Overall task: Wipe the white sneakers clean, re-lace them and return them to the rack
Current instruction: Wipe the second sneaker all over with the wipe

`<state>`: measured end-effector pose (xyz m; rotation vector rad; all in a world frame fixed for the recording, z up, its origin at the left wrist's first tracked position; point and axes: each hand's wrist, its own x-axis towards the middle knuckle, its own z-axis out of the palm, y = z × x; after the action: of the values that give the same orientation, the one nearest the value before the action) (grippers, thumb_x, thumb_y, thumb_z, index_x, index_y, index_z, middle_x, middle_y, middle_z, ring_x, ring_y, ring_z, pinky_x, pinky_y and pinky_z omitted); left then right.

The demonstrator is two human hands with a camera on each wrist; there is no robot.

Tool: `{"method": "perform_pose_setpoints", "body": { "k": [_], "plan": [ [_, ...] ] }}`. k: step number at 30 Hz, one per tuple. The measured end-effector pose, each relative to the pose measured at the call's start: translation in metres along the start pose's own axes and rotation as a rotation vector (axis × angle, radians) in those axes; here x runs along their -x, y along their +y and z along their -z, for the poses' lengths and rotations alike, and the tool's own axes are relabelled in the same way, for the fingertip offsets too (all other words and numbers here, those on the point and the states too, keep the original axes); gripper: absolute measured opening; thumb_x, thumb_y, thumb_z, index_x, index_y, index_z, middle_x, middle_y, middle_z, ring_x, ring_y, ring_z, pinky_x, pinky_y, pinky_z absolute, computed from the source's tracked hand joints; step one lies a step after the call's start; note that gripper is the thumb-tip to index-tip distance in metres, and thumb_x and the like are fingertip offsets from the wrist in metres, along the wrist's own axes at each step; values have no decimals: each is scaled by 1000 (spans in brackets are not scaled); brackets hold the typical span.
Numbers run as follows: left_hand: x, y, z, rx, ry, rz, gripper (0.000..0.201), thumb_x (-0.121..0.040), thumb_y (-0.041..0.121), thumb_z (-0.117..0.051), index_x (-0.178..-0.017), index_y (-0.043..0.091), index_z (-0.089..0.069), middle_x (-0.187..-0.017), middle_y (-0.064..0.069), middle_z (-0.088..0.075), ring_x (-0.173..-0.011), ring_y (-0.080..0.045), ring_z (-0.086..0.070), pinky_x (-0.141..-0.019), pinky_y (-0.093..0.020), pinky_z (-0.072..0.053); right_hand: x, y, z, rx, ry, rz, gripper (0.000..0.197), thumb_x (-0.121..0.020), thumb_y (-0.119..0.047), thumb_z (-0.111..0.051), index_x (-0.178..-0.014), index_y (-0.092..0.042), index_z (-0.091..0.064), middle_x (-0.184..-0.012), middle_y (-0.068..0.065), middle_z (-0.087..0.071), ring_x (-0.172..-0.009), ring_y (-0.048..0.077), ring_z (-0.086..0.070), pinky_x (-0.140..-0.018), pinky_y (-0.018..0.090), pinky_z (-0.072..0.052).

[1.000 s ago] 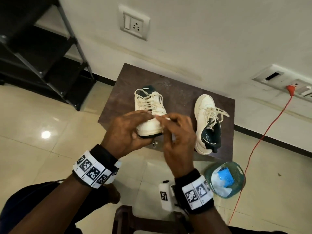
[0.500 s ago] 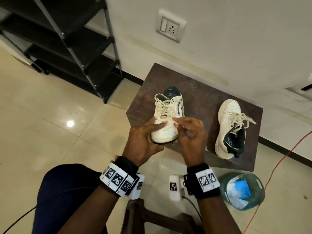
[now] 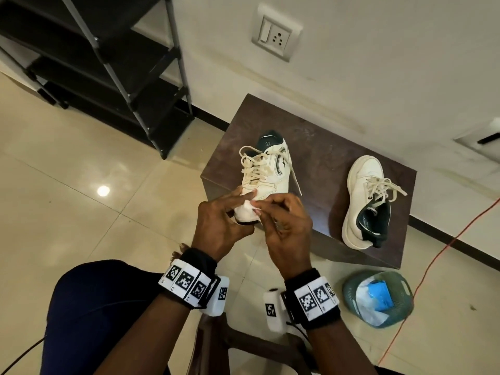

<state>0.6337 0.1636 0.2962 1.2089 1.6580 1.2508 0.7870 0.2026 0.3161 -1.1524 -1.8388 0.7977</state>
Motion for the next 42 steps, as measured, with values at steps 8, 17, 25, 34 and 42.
{"method": "perform_pose_setpoints", "body": {
  "k": [8,17,25,34,42],
  "plan": [
    [-1,-5,-1,-6,-32,-21,75,-55,-4,-87,-123,25,-73,-135,-6,-65,-129,1,-55,-93,-24,-56,-25,27,8,2,211,-230,22,-89,1,-70,-105,-12,-79,-100,4,-65,-94,14,-65,-76,38,-58],
    [-11,6,6,41,-45,-46,60,-66,18,-96,-122,17,-74,-119,8,-73,-110,-3,-69,-93,-28,-58,26,-17,-1,264,-44,221,37,-83,14,-63,-112,-5,-76,-108,13,-64,-94,26,-60,-71,36,-52],
    [-16,21,3,46,-57,-93,55,-71,4,-88,-121,24,-74,-106,19,-76,-95,5,-70,-81,-16,-55,-5,-8,20,229,32,192,36,-84,15,-64,-104,-11,-80,-106,10,-67,-98,24,-60,-82,26,-51],
    [-13,1,3,-33,-27,-30,58,-62,3,-89,-117,19,-77,-100,13,-78,-87,7,-69,-77,-16,-55,-44,20,25,187,127,-199,35,-82,9,-65,-101,-16,-81,-100,-1,-67,-96,20,-66,-86,27,-54],
    [-17,-3,7,-29,-7,17,59,-56,8,-87,-113,18,-78,-104,12,-77,-91,-1,-72,-79,-26,-61,-11,-7,10,249,-93,87,38,-80,13,-63,-103,-12,-80,-103,5,-64,-100,17,-56,-88,14,-42]
  ]
}}
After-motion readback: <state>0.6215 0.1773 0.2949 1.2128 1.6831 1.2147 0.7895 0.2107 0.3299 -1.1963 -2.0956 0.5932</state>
